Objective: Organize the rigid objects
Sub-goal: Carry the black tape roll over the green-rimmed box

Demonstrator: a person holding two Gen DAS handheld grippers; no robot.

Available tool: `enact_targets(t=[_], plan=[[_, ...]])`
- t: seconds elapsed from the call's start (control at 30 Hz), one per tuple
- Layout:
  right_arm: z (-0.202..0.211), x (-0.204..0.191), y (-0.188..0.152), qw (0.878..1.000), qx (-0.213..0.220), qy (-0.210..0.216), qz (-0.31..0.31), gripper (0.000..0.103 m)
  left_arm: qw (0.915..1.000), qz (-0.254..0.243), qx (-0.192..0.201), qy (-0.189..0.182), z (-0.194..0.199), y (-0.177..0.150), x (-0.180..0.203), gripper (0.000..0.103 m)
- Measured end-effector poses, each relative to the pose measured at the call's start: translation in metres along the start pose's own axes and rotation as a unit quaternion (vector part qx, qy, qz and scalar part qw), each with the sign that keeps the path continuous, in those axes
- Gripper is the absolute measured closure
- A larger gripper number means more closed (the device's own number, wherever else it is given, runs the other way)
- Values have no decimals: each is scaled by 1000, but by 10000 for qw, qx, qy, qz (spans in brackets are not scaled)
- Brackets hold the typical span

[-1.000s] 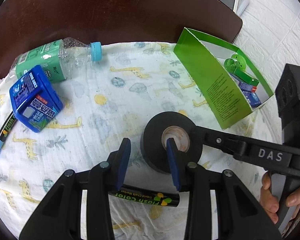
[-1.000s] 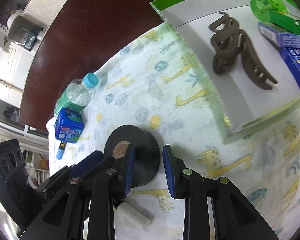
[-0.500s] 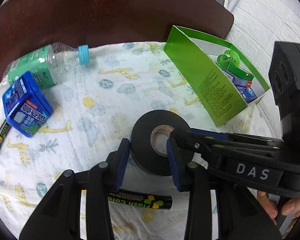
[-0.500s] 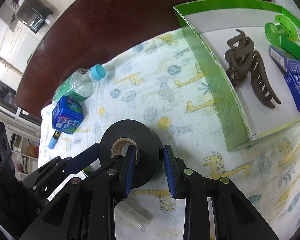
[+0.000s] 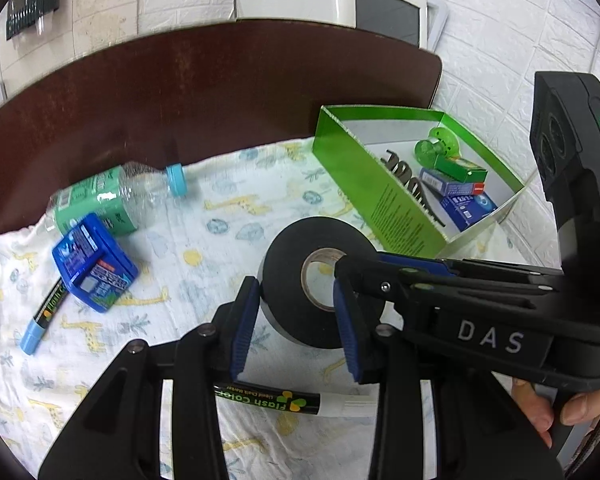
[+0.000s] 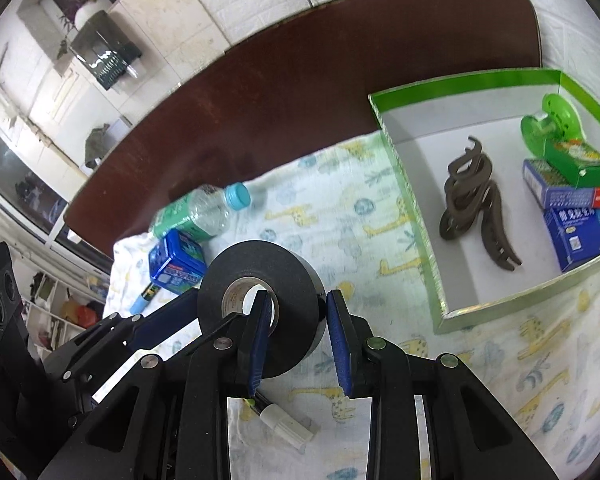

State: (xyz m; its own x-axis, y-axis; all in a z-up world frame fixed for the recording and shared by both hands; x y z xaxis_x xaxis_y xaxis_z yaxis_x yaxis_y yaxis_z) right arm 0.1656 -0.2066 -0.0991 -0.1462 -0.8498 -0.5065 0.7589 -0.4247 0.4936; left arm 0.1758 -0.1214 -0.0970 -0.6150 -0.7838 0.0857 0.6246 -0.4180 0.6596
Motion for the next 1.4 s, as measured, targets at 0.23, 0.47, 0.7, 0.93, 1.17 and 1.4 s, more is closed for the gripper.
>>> enact_targets(t=[0.23, 0.47, 0.7, 0.93, 1.17, 1.4], plan=[[38, 11, 22, 9990, 439, 6, 42, 72, 9991, -239, 335, 56, 18, 23, 21, 68], [73, 37, 44, 9963, 851, -74, -105, 72, 9965, -594, 586, 7, 25, 54, 56, 68], [92, 76, 59, 9932, 1082, -184, -394, 72, 9934, -926, 670, -91, 18, 79, 97, 68], [97, 123, 68, 9902, 1145, -257, -752, 72, 9905, -1223, 577, -245, -6, 96, 137, 68], [87, 157, 66, 9897, 998, -278, -991, 72, 9889, -1405, 345, -329, -36, 100, 165, 68], [74, 175, 62, 9900, 818, -277, -1114, 72, 9892, -1427, 55, -342, -62, 94, 174, 68]])
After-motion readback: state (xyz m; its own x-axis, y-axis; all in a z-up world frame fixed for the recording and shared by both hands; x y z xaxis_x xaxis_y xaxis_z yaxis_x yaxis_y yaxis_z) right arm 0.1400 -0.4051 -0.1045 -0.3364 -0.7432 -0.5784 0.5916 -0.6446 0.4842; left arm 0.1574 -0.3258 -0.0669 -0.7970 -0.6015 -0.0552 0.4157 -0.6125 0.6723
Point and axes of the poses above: each gripper's, at about its wrist camera, not at the fingertips, and z roughly against the way its jaws point, x to its right, y to its top, the point moved 10 cm from there along -z, roughly the way its jaws point, and after that the axes turned 5 degrees about y, right-handed, at the moved point
